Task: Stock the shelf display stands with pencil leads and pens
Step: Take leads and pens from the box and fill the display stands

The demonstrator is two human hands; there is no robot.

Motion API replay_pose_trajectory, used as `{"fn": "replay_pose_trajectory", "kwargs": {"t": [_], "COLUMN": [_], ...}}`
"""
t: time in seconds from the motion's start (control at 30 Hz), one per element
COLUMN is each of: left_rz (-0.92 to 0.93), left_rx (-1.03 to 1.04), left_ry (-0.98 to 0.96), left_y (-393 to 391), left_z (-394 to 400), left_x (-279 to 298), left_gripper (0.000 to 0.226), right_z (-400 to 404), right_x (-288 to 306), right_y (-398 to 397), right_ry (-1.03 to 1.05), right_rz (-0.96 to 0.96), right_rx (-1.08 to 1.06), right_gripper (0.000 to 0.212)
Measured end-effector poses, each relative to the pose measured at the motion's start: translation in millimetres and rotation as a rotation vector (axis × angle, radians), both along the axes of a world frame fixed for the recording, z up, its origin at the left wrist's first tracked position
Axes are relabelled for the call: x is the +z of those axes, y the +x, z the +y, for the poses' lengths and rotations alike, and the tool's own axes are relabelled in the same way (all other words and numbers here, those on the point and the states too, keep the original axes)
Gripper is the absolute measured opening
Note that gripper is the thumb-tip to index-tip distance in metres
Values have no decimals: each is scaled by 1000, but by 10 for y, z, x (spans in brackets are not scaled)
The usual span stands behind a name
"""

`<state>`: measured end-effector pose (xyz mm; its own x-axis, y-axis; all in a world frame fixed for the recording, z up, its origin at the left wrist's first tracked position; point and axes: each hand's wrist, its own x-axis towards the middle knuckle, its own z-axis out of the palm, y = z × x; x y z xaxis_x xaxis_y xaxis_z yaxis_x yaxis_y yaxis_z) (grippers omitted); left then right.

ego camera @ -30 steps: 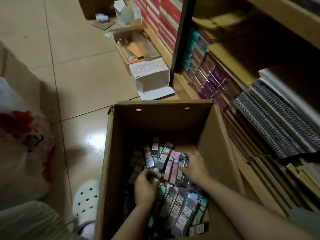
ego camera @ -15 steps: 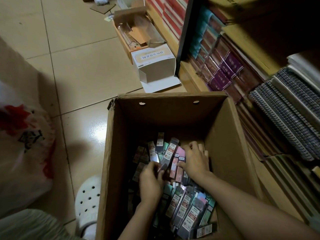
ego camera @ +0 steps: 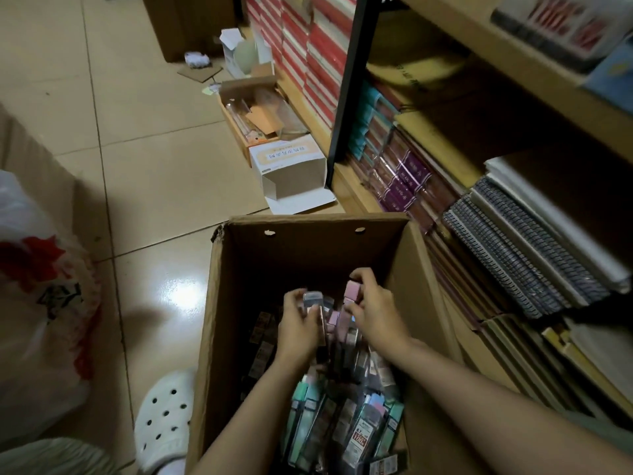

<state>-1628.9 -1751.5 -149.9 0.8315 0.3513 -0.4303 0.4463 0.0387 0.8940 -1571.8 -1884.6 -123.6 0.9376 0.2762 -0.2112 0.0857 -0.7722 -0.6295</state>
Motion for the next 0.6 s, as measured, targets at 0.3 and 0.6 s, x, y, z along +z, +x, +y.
{"fn": "replay_pose_trajectory", "kwargs": {"t": [0.3, 0.6], "left_rz": [-265, -588], "left_rx": [-607, -790], "left_ry": [50, 152], "left_y": [795, 864], "left_z": [-72, -401], "left_x": [1717, 2675], "left_gripper": [49, 42], "right_z": [-522, -1043], "right_x": [1968, 3066], "right_y": [104, -273], "right_ry": [155, 86], "right_rz": [-406, -640], "right_rx": [-140, -234], "right_gripper": [43, 39]}}
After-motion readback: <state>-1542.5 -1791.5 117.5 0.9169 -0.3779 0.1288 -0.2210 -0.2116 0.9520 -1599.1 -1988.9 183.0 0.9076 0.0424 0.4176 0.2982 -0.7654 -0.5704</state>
